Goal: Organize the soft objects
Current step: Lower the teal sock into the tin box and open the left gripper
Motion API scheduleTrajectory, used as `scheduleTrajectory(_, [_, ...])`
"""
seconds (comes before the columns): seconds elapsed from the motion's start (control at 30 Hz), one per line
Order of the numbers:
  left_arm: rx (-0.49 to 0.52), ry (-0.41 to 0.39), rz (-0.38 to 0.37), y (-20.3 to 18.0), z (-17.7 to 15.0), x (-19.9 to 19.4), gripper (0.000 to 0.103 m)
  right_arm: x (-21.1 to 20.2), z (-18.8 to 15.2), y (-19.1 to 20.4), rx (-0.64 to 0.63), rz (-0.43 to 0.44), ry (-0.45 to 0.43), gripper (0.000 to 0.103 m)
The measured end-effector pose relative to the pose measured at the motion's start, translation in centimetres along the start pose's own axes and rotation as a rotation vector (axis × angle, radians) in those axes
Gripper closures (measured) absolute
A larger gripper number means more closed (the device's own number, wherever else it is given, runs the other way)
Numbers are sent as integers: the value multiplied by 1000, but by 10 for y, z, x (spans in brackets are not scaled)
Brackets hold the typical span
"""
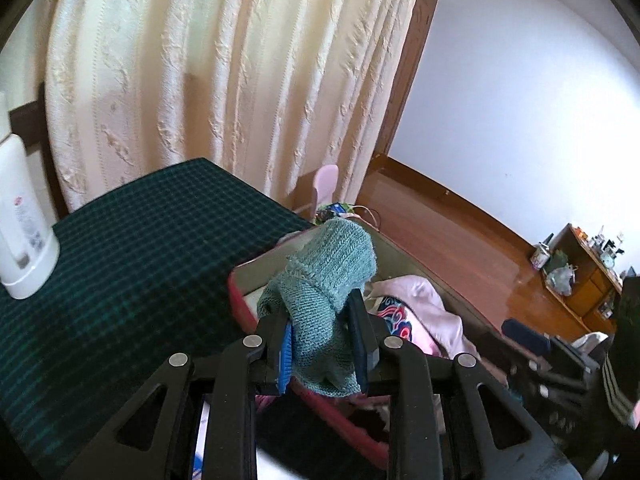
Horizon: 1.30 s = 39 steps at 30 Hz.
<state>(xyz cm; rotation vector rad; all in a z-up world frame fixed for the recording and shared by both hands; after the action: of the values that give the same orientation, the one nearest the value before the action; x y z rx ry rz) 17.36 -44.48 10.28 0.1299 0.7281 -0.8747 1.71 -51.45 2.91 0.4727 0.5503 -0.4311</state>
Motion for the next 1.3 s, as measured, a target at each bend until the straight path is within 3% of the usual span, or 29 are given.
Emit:
scheduleTrajectory(0.1, [-14,22,-27,-4,3,14,62,0,-3,-2,8,4,7,35])
scheduleTrajectory(0.17, [-13,27,-46,-8,3,20,35,1,-4,-2,8,8,16,35])
scheduleTrajectory(0.23, [-4,19,-65,-11,4,21,31,2,-6,0,-2,9,25,35])
scheduleTrajectory(0.43, [-1,40,-98,-12,1,13,30,-2,-6,3,1,18,23,33])
scheduleTrajectory(0.53, [-19,20,-72,-7,0,-5,26,-6,-5,6,-3,30,21,26])
scheduleTrajectory(0.77, [10,-121,102,-5,-1,-58,1,-22,-12,12,-25,42,41,5])
scheduleTrajectory(0.9, [51,-194,277,-13,-6,-80,0,-29,-15,17,-52,15,46,0])
scheduleTrajectory(1.07, [137,-171,404,-22,-14,-88,0,-39,-18,27,-88,1,31,0])
scheduleTrajectory(1.3, [221,-135,496,-33,-25,-92,0,-50,-23,38,-138,-28,2,0])
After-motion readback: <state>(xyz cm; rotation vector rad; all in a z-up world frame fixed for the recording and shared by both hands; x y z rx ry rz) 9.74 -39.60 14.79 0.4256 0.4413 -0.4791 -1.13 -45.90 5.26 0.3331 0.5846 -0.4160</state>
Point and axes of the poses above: each gripper's, at about its wrist camera, not at the fingertips, and x roughly the way its jaws point, y to its left, z to its top, the point moved 1 cm from there along x, roughly the way its jaws point, and after that the axes turned 4 degrees about x, right-handed, at the moved point
